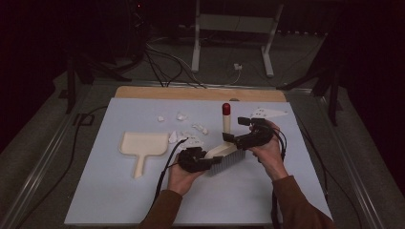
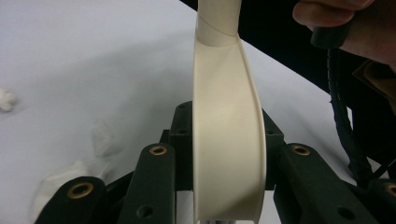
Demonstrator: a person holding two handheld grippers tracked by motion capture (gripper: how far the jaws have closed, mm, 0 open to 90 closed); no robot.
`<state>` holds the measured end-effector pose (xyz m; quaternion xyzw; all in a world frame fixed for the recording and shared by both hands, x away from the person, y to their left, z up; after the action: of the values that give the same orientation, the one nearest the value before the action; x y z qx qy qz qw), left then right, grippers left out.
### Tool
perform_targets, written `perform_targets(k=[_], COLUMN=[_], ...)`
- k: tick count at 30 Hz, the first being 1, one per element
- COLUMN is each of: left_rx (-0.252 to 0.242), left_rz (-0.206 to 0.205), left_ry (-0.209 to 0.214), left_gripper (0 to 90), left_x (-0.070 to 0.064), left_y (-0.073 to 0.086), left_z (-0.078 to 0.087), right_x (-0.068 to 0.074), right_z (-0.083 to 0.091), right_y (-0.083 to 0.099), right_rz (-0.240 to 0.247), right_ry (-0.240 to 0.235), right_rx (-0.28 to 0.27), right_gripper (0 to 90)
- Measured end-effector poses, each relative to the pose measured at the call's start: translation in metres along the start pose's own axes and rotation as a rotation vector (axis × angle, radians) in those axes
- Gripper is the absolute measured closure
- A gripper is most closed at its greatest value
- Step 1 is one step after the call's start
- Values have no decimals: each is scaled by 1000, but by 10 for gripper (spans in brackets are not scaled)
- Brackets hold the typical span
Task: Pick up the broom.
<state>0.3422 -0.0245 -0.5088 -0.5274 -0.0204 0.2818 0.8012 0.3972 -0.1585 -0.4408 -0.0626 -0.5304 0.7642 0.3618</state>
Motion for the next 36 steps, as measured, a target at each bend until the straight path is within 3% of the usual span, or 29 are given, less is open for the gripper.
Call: perform_targets(k=[9,20,31,36], left_rx=[2,18,21,24], left_rz=[-29,-63,-84,-81], left_ry=[14,51,95,121], left_gripper=[699,698,698,698], left_x=[8,14,17,18], left_y=[-3,-4,-5,-4], left_z=[25,49,62,64], right_x=[2,7,16,18], right_z=[-5,-9,-19,-24], right_y=[2,2,11,16], right_rz=[35,20,61,36], right_ry=[-51,-100,-100,-121], right_rx=[1,12,111,175], right_gripper=[0,0,0,0])
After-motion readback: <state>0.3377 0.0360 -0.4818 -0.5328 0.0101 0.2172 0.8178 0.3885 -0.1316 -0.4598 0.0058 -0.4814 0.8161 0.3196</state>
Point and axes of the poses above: each handheld gripper's, and its own axes: z roughly backward along the jaws, y roughly out of its underside, x roughly to its left, the point moved 7 cm from there along -z, roughly forward along the jaws, and after that the axes turned 5 degrees about -z, right-handed, at the moved point
